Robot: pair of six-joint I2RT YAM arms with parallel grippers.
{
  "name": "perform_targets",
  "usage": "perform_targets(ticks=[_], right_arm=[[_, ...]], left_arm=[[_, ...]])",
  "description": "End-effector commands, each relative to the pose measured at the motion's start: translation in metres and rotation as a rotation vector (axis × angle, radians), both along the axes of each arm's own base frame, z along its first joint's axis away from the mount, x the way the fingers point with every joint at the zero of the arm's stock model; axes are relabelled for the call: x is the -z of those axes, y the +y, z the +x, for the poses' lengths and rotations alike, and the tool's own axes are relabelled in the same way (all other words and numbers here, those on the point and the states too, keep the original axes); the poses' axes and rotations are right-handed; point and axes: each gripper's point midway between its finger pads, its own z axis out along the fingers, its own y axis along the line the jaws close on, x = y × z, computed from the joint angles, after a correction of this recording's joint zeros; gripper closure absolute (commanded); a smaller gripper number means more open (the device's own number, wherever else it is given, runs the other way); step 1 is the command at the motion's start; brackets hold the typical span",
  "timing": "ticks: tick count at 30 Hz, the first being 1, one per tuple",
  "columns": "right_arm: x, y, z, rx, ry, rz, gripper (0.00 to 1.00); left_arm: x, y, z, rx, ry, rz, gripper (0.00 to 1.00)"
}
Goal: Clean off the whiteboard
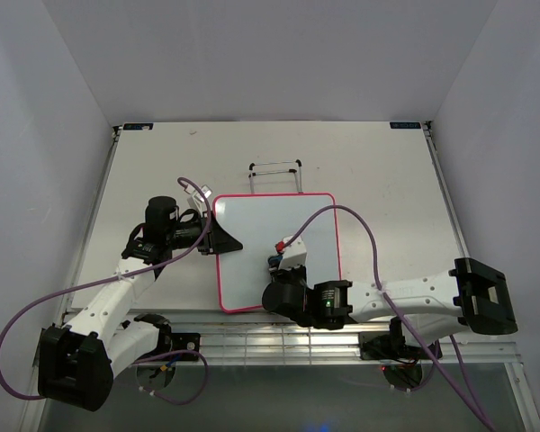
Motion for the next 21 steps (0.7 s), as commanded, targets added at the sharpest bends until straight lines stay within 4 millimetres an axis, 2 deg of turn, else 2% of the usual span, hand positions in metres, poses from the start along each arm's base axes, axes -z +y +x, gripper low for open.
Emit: perform_targets(ticks=[1,5,11,16,21], right_arm=[[-0.019,0.027,0.001,-0.005,-0.038,0.060,0.92],[-0.030,0.060,-0.006,-0.086,-0.051,0.082,0.92],[-0.043,0.097,-0.028,-0.185,-0.055,0.110,0.92],[-0.049,0.107,-0.037,-0.219,-0.047,0.128,0.92],[-0.049,0.099,-0.034,-0.202,-0.060,0.117,0.92]], left_arm=[[0.007,0.003,-0.001,-0.004,-0.047,0.043,1.00],[0.007,0.003,-0.001,-0.002,-0.049,0.042,1.00],[0.006,0.003,-0.001,0.000,-0.052,0.042,1.00],[0.006,0.003,-0.001,-0.003,-0.054,0.043,1.00],[0.007,0.003,-0.001,0.000,-0.051,0.042,1.00]])
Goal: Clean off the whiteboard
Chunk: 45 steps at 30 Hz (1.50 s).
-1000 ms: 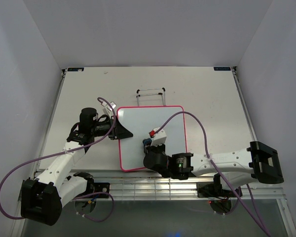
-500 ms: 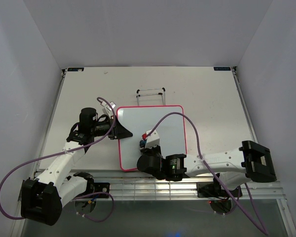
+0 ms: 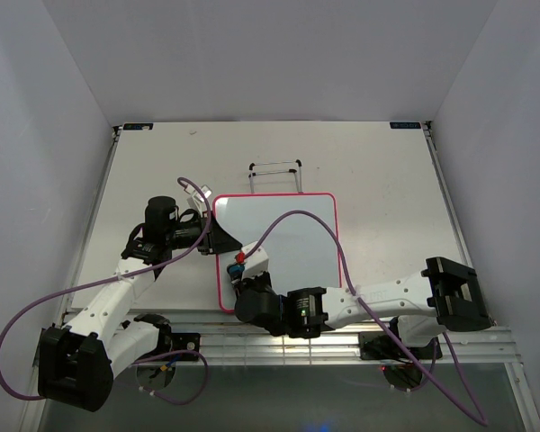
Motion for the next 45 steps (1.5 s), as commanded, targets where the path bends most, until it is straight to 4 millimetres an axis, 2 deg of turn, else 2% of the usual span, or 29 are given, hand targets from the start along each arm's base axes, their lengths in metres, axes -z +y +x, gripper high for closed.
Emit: perform_targets(ticks=[1,2,4,8,11,15,19,23,27,33,40,43,45], right_arm=[[-0.011,0.001,0.004,0.031,-0.012,0.044,0.92],[-0.011,-0.003,0.005,0.042,-0.014,0.045,0.92],[0.008,-0.023,0.010,0.083,-0.011,-0.010,0.92],[0.024,-0.058,0.023,0.181,-0.003,-0.060,0.92],[0.032,-0.078,0.030,0.230,0.007,-0.069,0.92],[0.037,-0.091,0.040,0.267,0.015,-0.070,0.92],[0.036,-0.086,0.042,0.264,0.015,-0.080,0.92],[0.023,-0.058,0.036,0.196,0.021,-0.032,0.92],[0.000,-0.024,0.022,0.102,0.001,0.027,0.92],[-0.010,0.001,0.010,0.037,-0.004,0.054,0.92],[-0.010,-0.001,0.011,0.045,-0.011,0.056,0.92],[-0.006,-0.019,0.021,0.096,-0.033,0.037,0.92],[0.014,-0.043,0.036,0.167,-0.009,0.021,0.92]], left_arm=[[0.006,0.002,-0.001,-0.002,-0.044,0.041,1.00],[0.007,0.002,-0.001,-0.002,-0.041,0.042,1.00],[0.007,0.002,-0.001,0.002,-0.039,0.040,1.00],[0.007,0.002,-0.001,0.001,-0.040,0.041,1.00],[0.008,0.002,-0.001,0.002,-0.037,0.041,1.00],[0.007,0.002,-0.001,0.004,-0.038,0.040,1.00],[0.007,0.002,-0.001,0.005,-0.040,0.039,1.00],[0.007,0.002,-0.001,0.004,-0.041,0.040,1.00],[0.006,0.002,-0.001,0.003,-0.046,0.040,1.00],[0.006,0.002,-0.001,0.001,-0.049,0.039,1.00],[0.006,0.002,-0.002,0.001,-0.047,0.040,1.00],[0.005,0.002,-0.001,-0.001,-0.051,0.041,1.00],[0.005,0.003,-0.002,-0.003,-0.052,0.041,1.00]])
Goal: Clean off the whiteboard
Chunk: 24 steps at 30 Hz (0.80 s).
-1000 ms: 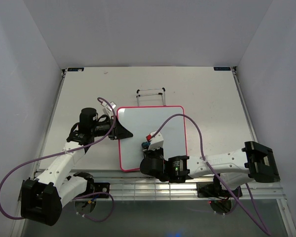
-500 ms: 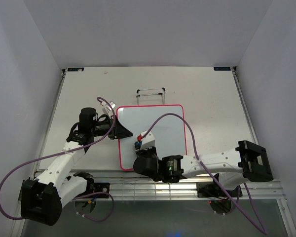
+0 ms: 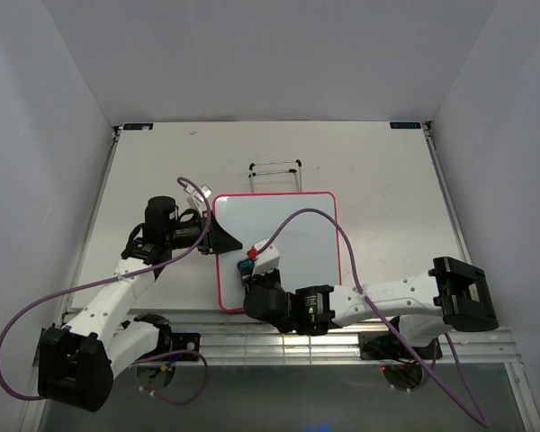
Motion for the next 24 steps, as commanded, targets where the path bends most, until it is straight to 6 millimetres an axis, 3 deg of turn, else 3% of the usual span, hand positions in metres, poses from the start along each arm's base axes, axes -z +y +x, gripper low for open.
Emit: perform_targets(ticks=[1,2,5,6,8,9,15,16,18,20,22,23,24], right_arm=[[0.017,-0.045,0.027,0.139,0.019,-0.020,0.92],[0.041,-0.071,0.039,0.189,0.038,-0.064,0.92],[0.061,-0.117,0.057,0.285,0.122,-0.031,0.92],[0.084,-0.142,0.057,0.316,0.142,-0.065,0.92],[0.085,-0.168,0.066,0.364,0.177,-0.014,0.92],[0.101,-0.187,0.064,0.379,0.193,-0.042,0.92],[0.089,-0.247,0.084,0.463,0.186,0.039,0.92],[0.072,-0.255,0.092,0.462,0.153,0.068,0.92],[0.056,-0.262,0.096,0.445,0.138,0.084,0.92],[0.036,-0.282,0.112,0.480,0.113,0.056,0.92],[0.046,-0.298,0.122,0.491,0.208,0.005,0.92],[0.036,-0.300,0.130,0.483,0.227,0.009,0.92],[0.048,-0.294,0.130,0.414,0.308,-0.012,0.92]], left_arm=[[0.005,0.002,-0.003,0.000,-0.046,0.040,1.00],[0.005,0.003,-0.002,-0.001,-0.046,0.041,1.00],[0.005,0.003,-0.003,0.000,-0.051,0.039,1.00],[0.004,0.002,-0.003,0.001,-0.050,0.038,1.00],[0.005,0.002,-0.004,0.006,-0.048,0.037,1.00],[0.005,0.002,-0.004,0.007,-0.049,0.036,1.00],[0.000,0.001,-0.006,0.021,-0.071,0.025,1.00],[-0.003,0.001,-0.006,0.026,-0.082,0.019,1.00],[-0.016,-0.001,-0.009,0.041,-0.136,-0.009,1.00],[-0.027,-0.001,-0.010,0.041,-0.174,-0.030,1.00],[-0.038,-0.002,-0.008,0.036,-0.210,-0.051,1.00],[-0.047,-0.003,-0.008,0.027,-0.205,-0.074,1.00],[-0.058,-0.004,-0.006,0.025,-0.238,-0.092,1.00]])
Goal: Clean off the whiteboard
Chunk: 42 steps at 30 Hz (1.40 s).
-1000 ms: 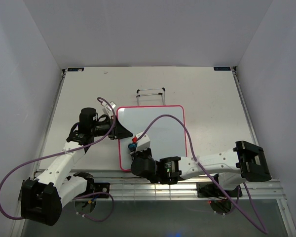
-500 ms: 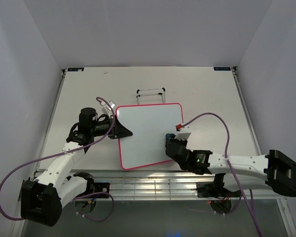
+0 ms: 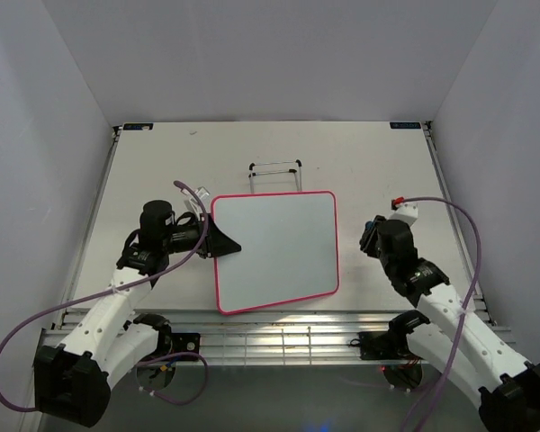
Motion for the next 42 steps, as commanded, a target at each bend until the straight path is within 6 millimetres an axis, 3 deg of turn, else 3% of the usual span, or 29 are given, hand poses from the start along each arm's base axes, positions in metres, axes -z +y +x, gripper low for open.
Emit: perform_targets(ticks=[1,2,6,10,15,19,23,27,32,34,35,37,38,42], right_arm=[[0.003,-0.005,0.011,-0.155,0.153,-0.004,0.92],[-0.006,-0.006,0.019,-0.167,0.150,0.015,0.92],[0.014,-0.015,0.031,-0.212,0.330,0.005,0.92],[0.037,-0.021,0.037,-0.201,0.454,-0.024,0.92],[0.052,-0.033,0.049,-0.158,0.499,-0.066,0.66],[0.059,-0.034,0.056,-0.153,0.527,-0.071,0.64],[0.061,-0.034,0.056,-0.149,0.538,-0.073,0.49],[0.056,-0.035,0.056,-0.138,0.521,-0.073,0.47],[0.049,-0.034,0.052,-0.143,0.508,-0.060,0.44],[0.038,-0.032,0.049,-0.144,0.474,-0.051,0.44],[0.026,-0.031,0.047,-0.148,0.433,-0.043,0.44],[0.016,-0.030,0.042,-0.152,0.395,-0.028,0.43],[0.001,-0.029,0.040,-0.155,0.342,-0.025,0.41],[-0.027,-0.012,0.025,-0.243,0.229,0.040,0.34]], left_arm=[[-0.049,-0.005,0.008,0.003,-0.180,-0.073,1.00],[-0.057,-0.005,0.010,-0.013,-0.183,-0.082,1.00],[-0.113,-0.001,0.026,-0.080,-0.289,-0.089,1.00],[-0.143,0.001,0.043,-0.128,-0.328,-0.065,1.00],[-0.161,0.005,0.064,-0.196,-0.351,-0.026,1.00],[-0.175,0.006,0.078,-0.225,-0.387,-0.018,1.00],[-0.190,0.007,0.096,-0.253,-0.433,-0.006,1.00],[-0.197,0.005,0.122,-0.259,-0.448,-0.006,1.00],[-0.211,-0.010,0.139,-0.146,-0.485,-0.083,1.00],[-0.211,-0.014,0.150,-0.109,-0.498,-0.099,1.00],[-0.219,-0.017,0.150,-0.068,-0.563,-0.122,1.00],[-0.212,-0.021,0.161,-0.035,-0.613,-0.122,1.00],[-0.217,-0.023,0.164,-0.014,-0.683,-0.130,1.00],[-0.198,-0.026,0.197,0.021,-0.802,-0.115,1.00]])
